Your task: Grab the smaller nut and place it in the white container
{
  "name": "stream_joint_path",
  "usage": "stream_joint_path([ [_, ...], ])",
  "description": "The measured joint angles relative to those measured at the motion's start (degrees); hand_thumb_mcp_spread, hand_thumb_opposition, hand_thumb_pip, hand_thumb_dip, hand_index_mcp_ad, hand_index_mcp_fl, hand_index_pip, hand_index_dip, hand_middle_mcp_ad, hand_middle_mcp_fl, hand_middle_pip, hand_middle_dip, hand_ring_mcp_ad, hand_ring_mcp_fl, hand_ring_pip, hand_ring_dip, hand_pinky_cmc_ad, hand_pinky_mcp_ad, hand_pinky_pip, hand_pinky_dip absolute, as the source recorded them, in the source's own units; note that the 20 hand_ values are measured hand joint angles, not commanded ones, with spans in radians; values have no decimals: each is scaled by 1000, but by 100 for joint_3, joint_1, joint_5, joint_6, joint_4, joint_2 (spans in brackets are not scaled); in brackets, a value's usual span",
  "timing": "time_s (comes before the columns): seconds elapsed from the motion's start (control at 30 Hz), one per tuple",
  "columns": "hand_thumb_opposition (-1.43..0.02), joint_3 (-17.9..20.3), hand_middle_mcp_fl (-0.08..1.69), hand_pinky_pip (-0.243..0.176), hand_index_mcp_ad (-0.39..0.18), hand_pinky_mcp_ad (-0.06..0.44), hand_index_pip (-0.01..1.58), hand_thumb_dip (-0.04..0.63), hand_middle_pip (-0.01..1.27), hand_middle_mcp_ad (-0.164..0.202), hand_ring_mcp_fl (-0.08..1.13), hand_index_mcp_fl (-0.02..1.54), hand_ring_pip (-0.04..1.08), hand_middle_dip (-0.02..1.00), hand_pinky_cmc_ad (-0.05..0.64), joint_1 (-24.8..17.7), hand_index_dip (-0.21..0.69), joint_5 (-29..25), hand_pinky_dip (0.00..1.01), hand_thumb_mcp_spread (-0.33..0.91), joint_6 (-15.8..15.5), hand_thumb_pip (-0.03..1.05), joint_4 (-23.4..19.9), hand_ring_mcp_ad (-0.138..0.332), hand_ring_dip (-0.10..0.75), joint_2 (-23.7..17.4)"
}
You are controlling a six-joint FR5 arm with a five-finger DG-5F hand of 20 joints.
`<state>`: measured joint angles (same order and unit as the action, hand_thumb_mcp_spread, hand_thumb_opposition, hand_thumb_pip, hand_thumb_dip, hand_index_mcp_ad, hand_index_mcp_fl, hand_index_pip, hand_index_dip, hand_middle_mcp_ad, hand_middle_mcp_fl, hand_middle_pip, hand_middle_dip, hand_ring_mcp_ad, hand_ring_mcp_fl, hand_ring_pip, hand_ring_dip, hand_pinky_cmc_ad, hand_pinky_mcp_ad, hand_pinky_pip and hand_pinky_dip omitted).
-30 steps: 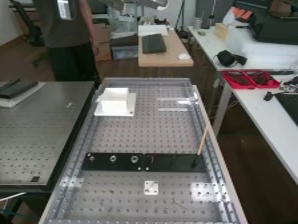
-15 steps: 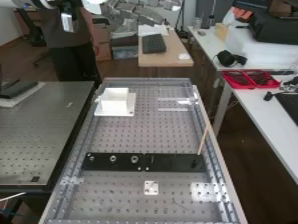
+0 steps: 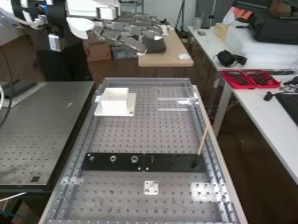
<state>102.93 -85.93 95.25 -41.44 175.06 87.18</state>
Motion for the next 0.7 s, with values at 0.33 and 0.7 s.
stream_joint_path([
  [0.33,-742,734,56,-75,-38,330,94,101,138,59,0,52,87,232,431,500,267,563,227,229,-268,646,-488,173,93,-208],
  [0.7,-756,1258,56,-75,-52,330,449,126,136,59,-3,56,87,229,431,1137,155,1263,229,234,-554,731,-807,173,93,-189],
])
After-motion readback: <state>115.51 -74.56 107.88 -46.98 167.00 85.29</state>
